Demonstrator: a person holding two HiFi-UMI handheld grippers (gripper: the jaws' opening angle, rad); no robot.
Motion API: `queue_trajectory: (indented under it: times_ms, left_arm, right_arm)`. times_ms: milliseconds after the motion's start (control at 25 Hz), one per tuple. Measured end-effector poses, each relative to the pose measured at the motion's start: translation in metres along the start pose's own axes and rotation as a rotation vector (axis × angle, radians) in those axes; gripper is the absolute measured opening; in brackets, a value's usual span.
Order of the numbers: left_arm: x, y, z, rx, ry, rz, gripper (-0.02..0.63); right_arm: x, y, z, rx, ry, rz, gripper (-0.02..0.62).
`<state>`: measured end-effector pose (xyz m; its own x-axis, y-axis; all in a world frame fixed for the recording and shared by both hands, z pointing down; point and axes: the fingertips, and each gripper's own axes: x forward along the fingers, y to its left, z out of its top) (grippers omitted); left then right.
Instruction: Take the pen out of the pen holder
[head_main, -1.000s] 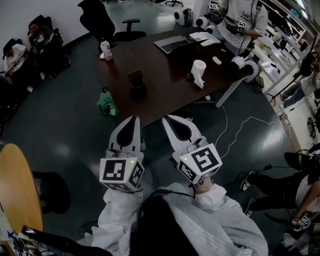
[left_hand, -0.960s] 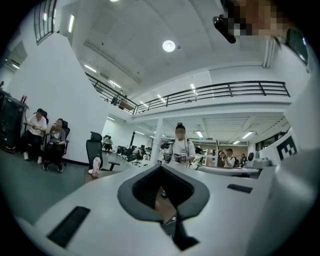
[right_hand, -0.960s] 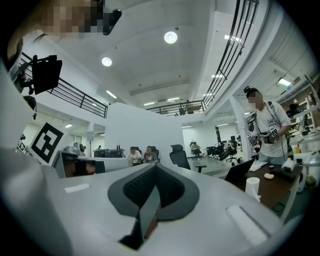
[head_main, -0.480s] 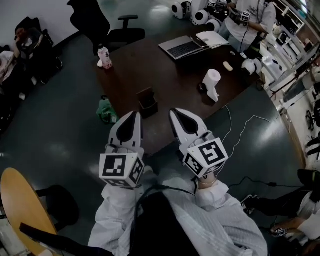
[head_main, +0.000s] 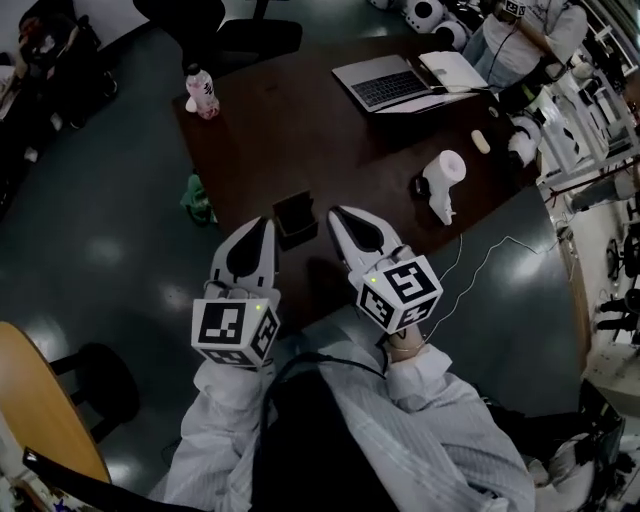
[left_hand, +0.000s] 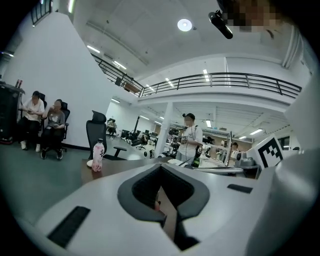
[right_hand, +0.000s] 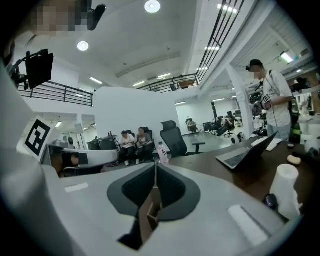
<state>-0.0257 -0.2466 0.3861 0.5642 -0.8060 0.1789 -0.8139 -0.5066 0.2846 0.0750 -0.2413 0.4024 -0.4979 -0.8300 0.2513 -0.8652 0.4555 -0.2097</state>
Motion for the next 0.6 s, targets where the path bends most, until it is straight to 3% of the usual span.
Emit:
queue_trajectory:
  times_ms: [320, 600]
  left_arm:
    - [0.042, 0.031, -0.033, -0.051, 0.075, 0.096, 0.002]
    - [0.048, 0.050, -0.056, -0.103, 0.117, 0.110, 0.002]
  right_arm:
    - [0.050, -0.036, -0.045, 0.039, 0.175, 0.084, 0.023]
    - [0.072, -0.045, -0.087, 0.062, 0.297, 0.089, 0.060]
